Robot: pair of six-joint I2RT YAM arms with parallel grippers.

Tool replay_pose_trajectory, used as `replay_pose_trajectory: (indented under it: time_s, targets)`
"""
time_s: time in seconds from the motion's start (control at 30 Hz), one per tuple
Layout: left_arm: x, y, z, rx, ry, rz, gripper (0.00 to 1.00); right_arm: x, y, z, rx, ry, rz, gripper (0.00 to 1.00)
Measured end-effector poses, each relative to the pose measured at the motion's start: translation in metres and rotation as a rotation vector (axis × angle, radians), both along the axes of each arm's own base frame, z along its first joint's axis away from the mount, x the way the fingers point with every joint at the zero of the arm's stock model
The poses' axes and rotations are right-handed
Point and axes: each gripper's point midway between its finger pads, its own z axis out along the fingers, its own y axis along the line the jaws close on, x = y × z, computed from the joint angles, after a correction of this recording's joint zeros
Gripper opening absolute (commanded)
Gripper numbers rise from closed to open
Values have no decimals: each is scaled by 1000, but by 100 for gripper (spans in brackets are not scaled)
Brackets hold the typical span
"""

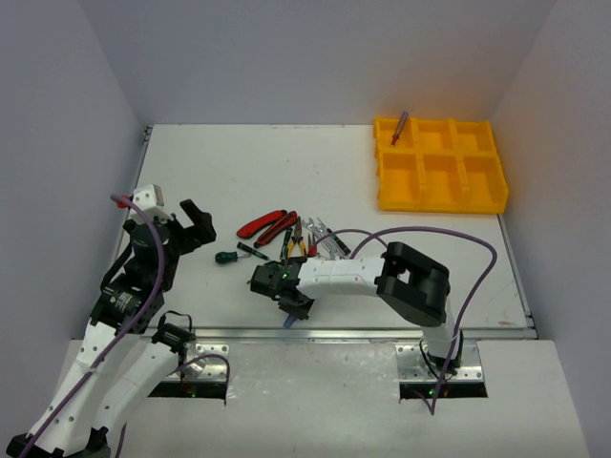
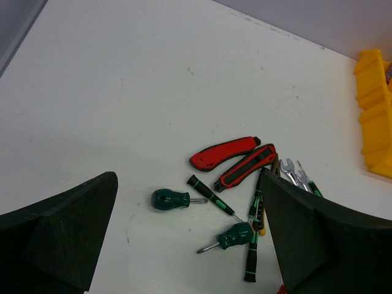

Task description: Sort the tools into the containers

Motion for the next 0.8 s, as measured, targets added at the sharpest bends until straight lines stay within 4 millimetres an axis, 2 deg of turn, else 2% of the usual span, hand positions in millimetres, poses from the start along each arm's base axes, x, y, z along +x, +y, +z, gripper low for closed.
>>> replay_pose_trajectory:
  time_s: [0.17, 0.27, 0.43, 0.57, 0.63, 0.7, 0.8]
  targets:
    - [0, 0, 0, -1, -1, 0, 100, -1, -3, 2, -8, 5, -9, 0]
    - [0, 0, 0, 0, -1, 0, 100, -2, -6, 14, -5, 1, 10, 0]
    - [0, 0, 0, 0, -1, 0, 100, 11, 7, 72, 93, -94, 124, 0]
    - [0, 0, 0, 0, 1, 0, 100, 37, 10, 117, 103, -255, 234, 0]
    - [0, 0, 0, 0, 1, 0, 100, 60, -6, 137, 51, -369, 250, 0]
    - [0, 0, 0, 0, 1, 0, 100, 90, -32, 160, -19, -493, 215, 0]
    - [0, 0, 0, -1, 1, -2, 100, 151, -92, 194, -174, -625, 153, 0]
